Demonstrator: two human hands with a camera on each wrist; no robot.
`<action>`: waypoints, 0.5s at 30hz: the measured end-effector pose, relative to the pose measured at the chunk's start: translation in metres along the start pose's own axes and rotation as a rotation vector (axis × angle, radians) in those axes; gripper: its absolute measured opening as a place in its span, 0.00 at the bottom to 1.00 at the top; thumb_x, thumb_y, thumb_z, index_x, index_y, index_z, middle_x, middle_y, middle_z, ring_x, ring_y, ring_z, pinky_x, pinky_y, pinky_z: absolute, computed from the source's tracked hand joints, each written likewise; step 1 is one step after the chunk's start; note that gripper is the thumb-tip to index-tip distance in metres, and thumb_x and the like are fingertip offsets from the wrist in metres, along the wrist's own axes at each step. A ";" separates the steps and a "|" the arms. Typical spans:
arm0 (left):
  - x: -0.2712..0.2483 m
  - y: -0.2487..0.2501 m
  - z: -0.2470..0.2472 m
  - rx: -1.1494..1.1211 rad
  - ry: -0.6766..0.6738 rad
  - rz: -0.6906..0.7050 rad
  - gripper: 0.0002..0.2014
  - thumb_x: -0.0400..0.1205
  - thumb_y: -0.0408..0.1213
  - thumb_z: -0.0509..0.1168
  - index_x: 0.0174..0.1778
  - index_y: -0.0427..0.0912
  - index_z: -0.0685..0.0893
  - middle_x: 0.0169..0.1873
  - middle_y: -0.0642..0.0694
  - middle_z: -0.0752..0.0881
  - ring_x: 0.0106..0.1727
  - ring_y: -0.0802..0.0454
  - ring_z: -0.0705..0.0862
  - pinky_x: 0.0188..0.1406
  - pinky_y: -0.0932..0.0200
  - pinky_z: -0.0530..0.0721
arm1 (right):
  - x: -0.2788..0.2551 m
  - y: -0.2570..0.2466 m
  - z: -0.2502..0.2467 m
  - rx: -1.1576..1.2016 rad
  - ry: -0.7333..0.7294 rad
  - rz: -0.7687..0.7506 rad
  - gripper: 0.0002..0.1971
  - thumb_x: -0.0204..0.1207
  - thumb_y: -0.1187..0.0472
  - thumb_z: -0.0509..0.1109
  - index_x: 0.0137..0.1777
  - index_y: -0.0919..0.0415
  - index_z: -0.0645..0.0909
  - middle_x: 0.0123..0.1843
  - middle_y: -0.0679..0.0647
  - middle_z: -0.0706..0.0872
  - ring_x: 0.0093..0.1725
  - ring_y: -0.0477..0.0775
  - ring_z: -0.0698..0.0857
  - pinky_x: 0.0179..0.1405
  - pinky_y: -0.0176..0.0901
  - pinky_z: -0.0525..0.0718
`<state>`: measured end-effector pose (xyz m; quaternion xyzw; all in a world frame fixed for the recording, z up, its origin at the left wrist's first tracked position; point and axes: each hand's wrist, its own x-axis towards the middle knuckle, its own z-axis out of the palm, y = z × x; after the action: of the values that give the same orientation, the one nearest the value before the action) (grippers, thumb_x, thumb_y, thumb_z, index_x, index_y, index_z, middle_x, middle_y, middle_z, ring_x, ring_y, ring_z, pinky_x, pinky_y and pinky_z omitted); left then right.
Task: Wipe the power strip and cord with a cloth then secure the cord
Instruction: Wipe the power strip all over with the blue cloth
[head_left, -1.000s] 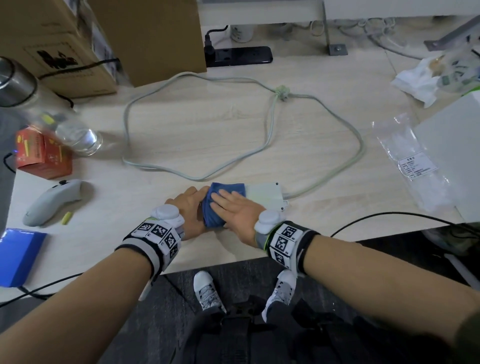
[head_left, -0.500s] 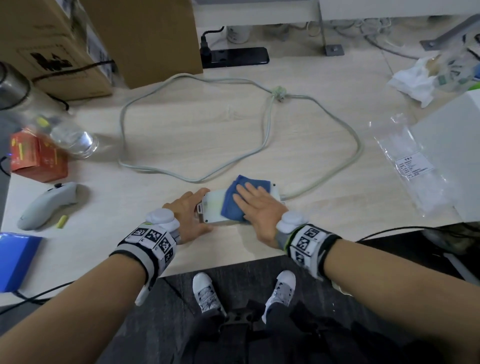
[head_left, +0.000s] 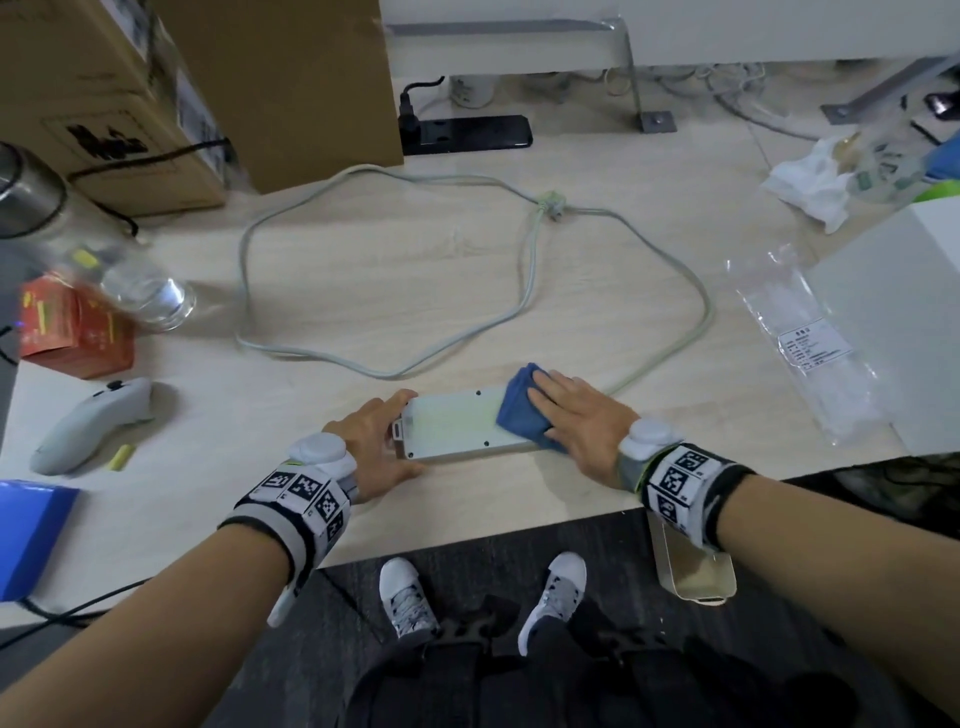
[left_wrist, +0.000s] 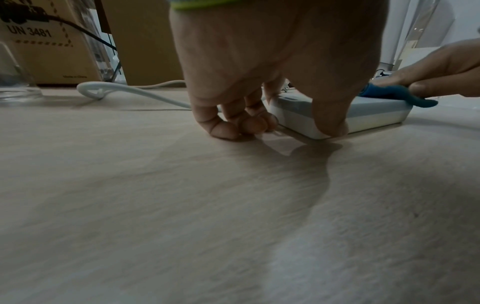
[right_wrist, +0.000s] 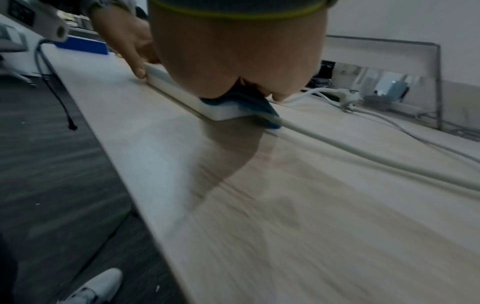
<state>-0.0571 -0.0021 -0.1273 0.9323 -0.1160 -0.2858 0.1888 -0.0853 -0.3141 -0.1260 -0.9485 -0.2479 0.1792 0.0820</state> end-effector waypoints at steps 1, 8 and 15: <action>0.000 0.000 0.000 0.001 0.002 -0.006 0.43 0.68 0.60 0.73 0.76 0.65 0.57 0.56 0.51 0.78 0.55 0.43 0.83 0.54 0.46 0.84 | 0.005 -0.005 0.002 0.000 0.030 -0.020 0.25 0.78 0.59 0.59 0.72 0.72 0.70 0.73 0.70 0.74 0.72 0.73 0.72 0.65 0.70 0.74; 0.005 0.002 0.000 -0.099 -0.025 0.018 0.42 0.63 0.66 0.70 0.72 0.72 0.59 0.55 0.53 0.82 0.50 0.47 0.86 0.48 0.46 0.86 | 0.061 -0.108 0.011 0.039 0.036 -0.081 0.36 0.81 0.68 0.58 0.83 0.62 0.42 0.85 0.59 0.39 0.82 0.57 0.36 0.75 0.43 0.27; 0.004 -0.002 0.002 -0.109 -0.018 -0.025 0.40 0.61 0.63 0.72 0.68 0.73 0.61 0.53 0.56 0.80 0.50 0.50 0.85 0.51 0.48 0.86 | 0.024 -0.062 0.006 0.062 0.078 -0.159 0.33 0.72 0.77 0.67 0.78 0.67 0.65 0.79 0.66 0.67 0.78 0.69 0.64 0.75 0.65 0.59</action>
<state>-0.0552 -0.0024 -0.1317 0.9194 -0.0903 -0.3023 0.2348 -0.0950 -0.2482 -0.1234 -0.9291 -0.3135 0.1425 0.1351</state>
